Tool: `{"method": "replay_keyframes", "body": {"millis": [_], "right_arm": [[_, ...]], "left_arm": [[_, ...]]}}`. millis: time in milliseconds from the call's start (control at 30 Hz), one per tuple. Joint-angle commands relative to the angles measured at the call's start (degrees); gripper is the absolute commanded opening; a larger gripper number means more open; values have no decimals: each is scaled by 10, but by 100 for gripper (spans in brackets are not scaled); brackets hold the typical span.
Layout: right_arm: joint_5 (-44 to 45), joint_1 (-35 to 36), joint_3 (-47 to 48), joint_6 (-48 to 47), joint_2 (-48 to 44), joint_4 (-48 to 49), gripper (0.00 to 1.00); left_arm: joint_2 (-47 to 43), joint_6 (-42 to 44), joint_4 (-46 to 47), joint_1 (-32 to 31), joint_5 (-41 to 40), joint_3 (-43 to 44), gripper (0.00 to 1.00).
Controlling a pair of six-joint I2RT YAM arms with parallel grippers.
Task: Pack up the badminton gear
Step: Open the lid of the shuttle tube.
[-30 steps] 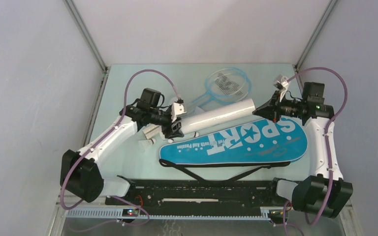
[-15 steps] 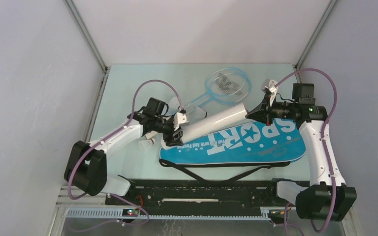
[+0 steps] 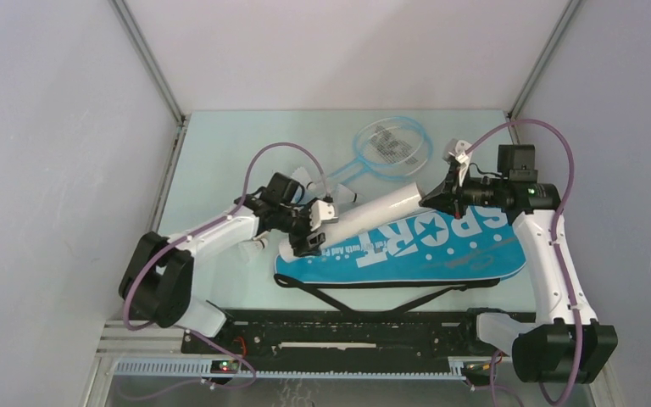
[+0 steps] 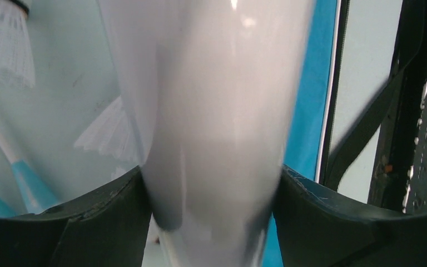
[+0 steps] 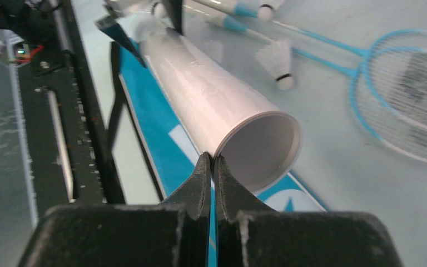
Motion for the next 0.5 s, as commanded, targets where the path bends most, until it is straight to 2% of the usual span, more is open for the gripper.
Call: {"method": "replay_keyframes", "body": {"millis": [0, 200, 467], "right_arm": [[-24, 36, -5, 21, -10, -20, 0], [-15, 48, -5, 30, -20, -18, 0], [-10, 48, -5, 39, -25, -18, 0]], "left_arm": [[32, -24, 89, -32, 37, 67, 78], [57, -54, 95, -58, 54, 120, 87], [74, -69, 93, -70, 41, 149, 72]]}}
